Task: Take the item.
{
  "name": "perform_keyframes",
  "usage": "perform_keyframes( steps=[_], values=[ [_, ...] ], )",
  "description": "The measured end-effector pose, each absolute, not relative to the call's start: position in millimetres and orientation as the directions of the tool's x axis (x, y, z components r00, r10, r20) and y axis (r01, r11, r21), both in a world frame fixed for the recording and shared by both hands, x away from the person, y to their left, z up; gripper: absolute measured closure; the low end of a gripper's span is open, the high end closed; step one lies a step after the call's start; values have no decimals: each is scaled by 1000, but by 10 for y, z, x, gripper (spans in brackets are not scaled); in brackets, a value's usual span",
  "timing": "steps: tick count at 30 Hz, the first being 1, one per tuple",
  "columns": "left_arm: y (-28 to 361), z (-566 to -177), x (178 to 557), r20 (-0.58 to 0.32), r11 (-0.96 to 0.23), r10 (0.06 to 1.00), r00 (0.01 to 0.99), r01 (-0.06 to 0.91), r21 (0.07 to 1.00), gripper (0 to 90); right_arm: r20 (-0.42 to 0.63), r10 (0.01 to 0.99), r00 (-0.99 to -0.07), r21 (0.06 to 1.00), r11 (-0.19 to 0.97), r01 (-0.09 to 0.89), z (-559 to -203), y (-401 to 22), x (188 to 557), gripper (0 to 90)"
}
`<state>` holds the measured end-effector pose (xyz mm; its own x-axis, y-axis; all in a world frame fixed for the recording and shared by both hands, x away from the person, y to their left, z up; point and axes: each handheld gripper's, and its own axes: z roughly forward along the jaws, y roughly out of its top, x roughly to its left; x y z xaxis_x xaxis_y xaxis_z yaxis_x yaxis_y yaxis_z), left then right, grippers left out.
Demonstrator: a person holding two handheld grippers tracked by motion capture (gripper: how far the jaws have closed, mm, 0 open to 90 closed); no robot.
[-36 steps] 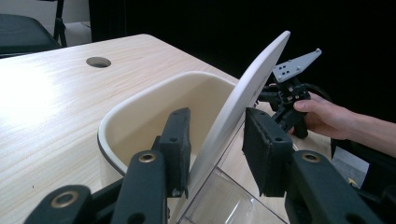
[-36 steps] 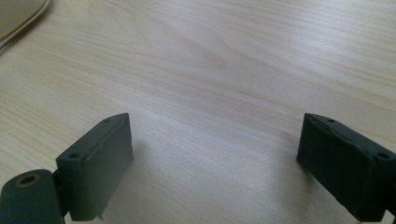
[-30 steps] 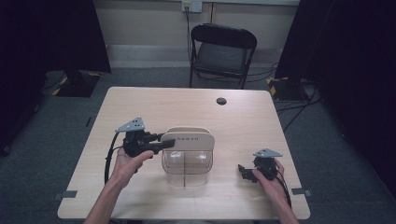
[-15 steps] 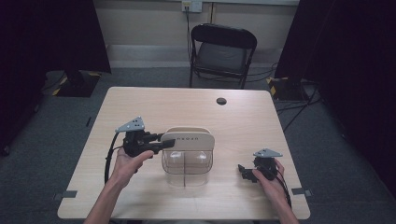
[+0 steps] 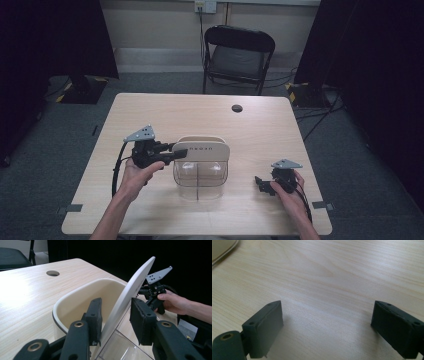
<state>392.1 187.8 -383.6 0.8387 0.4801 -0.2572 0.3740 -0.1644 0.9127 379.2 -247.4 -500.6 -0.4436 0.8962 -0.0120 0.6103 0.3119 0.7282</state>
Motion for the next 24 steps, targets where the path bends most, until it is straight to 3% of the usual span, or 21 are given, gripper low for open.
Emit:
perform_keyframes(
  steps=[24],
  values=[
    [1879, -3836, 3920, -260, -164, 482, 837, 378, 911, 619, -12, 896, -444, 728, 312, 610, -5006, -2474, 3792, 97]
  ],
)
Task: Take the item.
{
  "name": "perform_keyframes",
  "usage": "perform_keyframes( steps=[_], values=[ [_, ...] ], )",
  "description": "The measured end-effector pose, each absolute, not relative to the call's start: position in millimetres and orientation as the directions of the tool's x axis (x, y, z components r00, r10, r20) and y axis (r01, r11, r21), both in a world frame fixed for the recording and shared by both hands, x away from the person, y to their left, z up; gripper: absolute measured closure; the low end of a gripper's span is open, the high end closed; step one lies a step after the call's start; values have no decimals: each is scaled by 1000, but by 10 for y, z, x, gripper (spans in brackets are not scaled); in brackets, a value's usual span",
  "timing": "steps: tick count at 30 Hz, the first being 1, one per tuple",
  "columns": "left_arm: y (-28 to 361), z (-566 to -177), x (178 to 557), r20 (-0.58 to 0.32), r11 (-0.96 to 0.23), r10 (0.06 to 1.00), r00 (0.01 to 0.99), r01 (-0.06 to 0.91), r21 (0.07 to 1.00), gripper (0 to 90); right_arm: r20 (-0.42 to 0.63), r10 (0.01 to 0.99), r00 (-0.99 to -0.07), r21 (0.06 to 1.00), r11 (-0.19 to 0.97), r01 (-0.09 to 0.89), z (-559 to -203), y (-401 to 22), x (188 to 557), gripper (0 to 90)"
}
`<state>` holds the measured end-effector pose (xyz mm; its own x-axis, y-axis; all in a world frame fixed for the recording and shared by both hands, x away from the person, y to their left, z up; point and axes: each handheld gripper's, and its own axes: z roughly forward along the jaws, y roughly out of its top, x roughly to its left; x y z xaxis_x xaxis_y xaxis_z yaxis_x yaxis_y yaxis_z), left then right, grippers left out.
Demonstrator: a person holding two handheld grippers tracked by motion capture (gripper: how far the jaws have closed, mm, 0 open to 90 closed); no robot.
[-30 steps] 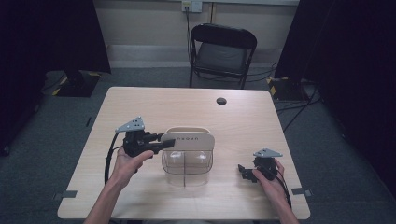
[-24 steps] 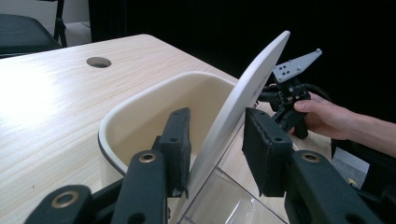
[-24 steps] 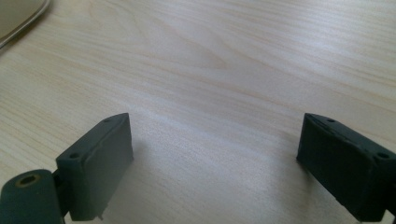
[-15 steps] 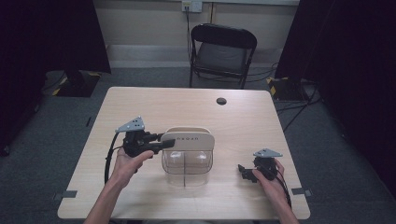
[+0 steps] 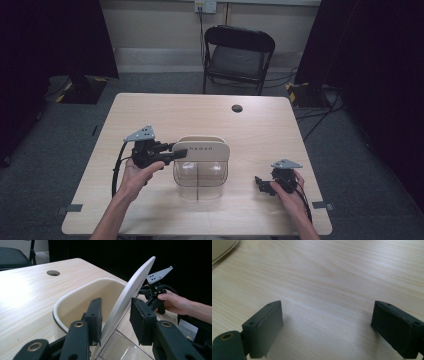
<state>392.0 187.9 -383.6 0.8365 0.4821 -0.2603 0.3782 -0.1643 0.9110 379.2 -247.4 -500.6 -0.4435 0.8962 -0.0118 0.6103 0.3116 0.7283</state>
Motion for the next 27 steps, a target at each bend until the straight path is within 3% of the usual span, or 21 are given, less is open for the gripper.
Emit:
perform_keyframes(
  steps=[27],
  values=[
    [1872, -3833, 3917, -257, -164, 489, 833, 377, 911, 618, -11, 896, -443, 728, 311, 611, -5005, -2473, 3791, 96]
  ],
)
